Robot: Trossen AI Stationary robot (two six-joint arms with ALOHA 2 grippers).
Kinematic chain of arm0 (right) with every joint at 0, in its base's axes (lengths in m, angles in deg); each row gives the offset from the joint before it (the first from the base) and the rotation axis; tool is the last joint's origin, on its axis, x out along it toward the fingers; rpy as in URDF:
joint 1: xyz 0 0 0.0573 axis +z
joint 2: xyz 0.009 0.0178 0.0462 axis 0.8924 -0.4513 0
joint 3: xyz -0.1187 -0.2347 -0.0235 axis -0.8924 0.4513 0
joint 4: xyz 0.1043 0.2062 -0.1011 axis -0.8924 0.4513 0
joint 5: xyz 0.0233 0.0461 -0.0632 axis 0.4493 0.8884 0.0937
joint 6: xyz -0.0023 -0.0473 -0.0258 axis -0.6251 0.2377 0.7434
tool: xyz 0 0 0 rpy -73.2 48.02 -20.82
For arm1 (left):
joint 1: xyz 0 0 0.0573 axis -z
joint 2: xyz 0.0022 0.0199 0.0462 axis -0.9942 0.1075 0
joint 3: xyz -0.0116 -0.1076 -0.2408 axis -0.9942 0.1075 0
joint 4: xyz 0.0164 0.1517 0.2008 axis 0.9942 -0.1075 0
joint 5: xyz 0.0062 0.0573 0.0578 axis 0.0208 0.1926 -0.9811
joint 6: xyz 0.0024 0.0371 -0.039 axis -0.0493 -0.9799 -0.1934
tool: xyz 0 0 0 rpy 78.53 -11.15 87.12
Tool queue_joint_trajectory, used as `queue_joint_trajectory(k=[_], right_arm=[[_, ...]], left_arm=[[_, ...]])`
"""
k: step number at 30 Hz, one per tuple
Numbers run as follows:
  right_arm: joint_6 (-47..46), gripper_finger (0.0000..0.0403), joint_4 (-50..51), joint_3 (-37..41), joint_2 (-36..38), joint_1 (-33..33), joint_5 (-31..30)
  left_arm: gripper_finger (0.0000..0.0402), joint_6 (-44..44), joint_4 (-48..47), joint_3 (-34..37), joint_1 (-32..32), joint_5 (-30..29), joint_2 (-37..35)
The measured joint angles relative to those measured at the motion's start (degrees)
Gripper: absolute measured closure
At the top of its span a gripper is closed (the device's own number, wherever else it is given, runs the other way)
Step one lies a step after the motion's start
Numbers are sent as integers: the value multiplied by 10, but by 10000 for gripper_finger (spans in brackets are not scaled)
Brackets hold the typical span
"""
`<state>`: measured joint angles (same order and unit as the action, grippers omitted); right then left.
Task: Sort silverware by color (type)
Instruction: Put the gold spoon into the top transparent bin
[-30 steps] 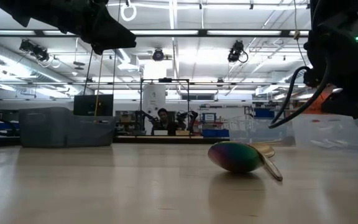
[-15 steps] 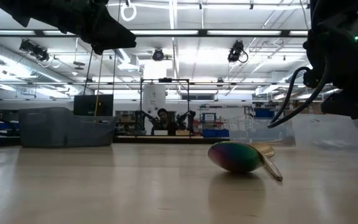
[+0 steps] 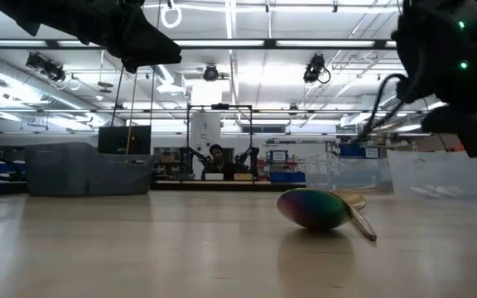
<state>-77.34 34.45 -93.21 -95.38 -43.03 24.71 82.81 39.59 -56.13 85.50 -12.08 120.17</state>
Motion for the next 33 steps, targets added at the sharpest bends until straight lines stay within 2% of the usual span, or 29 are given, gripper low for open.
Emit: queue_joint_trajectory(k=[8, 13, 19, 33], right_arm=[[54, 279, -12, -85, 0, 0, -38], [116, 279, -76, -116, 0, 0, -49], [185, 279, -188, -119, 0, 0, -46], [188, 279, -301, -119, -6, 0, -21]], left_arm=[[249, 1, 0, 0, 0, 0, 0], [249, 1, 0, 0, 0, 0, 0], [249, 1, 0, 0, 0, 0, 0], [249, 2, 1, 0, 0, 0, 0]])
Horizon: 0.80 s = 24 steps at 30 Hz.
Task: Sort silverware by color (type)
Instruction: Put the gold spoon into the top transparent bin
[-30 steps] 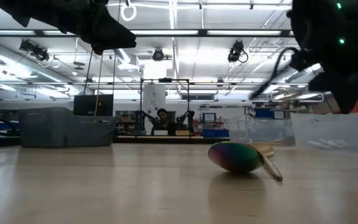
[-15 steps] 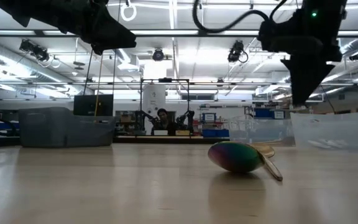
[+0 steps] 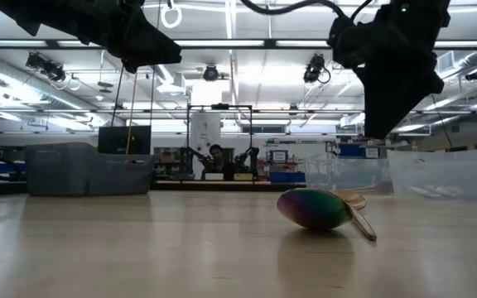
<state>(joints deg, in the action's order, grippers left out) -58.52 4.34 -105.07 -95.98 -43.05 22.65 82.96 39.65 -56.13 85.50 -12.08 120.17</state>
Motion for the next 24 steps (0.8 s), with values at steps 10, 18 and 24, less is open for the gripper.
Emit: queue_joint_trajectory(k=[10, 18, 24], right_arm=[[-2, 279, -107, 2, -30, 0, 73], [-30, 279, -134, 2, -47, 0, 104], [-31, 279, -147, 2, -47, 2, 100]], left_arm=[[249, 0, 4, 0, 0, 0, 0], [249, 0, 4, 0, -2, 0, 0], [249, 0, 3, 0, -3, 0, 0]])
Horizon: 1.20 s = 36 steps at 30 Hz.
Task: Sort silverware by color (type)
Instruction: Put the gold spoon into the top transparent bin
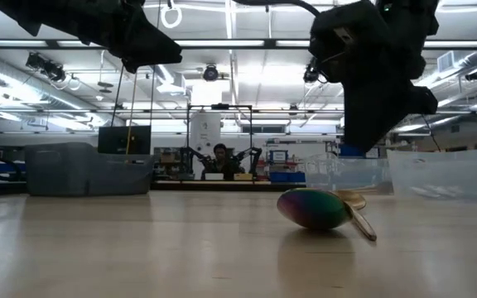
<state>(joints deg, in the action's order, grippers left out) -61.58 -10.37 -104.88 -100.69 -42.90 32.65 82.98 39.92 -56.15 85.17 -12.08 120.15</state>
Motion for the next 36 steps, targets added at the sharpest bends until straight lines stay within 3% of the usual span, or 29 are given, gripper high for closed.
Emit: queue_joint_trajectory(k=[13, 19, 28, 36], right_arm=[[114, 279, -111, 0, 0, 12, 10], [90, 279, -134, 0, 0, 9, 10], [58, 279, -132, 0, 0, 27, -76], [45, 279, -129, 0, 0, 31, -92]], left_arm=[[249, 0, 0, 0, 0, 0, 0], [249, 0, 0, 0, 0, 0, 0], [249, -1, 0, 0, -7, 0, 0], [249, 0, -1, 0, -19, 0, 0]])
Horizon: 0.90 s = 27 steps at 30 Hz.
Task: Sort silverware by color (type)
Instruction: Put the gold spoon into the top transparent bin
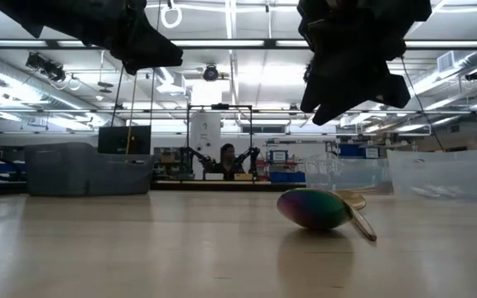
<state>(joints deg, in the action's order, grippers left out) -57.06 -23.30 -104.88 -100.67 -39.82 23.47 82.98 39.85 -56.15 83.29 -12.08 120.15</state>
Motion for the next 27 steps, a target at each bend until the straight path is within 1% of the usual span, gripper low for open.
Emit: queue_joint_trajectory(k=[3, 8, 12, 15, 21, 27], right_arm=[[-2, 273, -3, 0, -7, 6, 1], [-41, 241, -5, -1, -25, 9, 13], [-66, 224, 31, -15, -29, 13, 10], [-80, 222, 78, -37, -35, 18, 0], [-91, 222, 149, -107, -88, 21, -3], [-109, 222, 219, -165, -137, 21, -3]], left_arm=[[249, 0, -1, 0, 0, 0, 0], [249, 0, -4, 0, 0, 0, 0], [249, 0, -9, 0, 0, 0, 0], [249, 0, -11, 0, 0, 0, 0], [249, 0, -11, 1, 0, 0, 0], [249, -9, 12, 1, -7, 0, 0]])
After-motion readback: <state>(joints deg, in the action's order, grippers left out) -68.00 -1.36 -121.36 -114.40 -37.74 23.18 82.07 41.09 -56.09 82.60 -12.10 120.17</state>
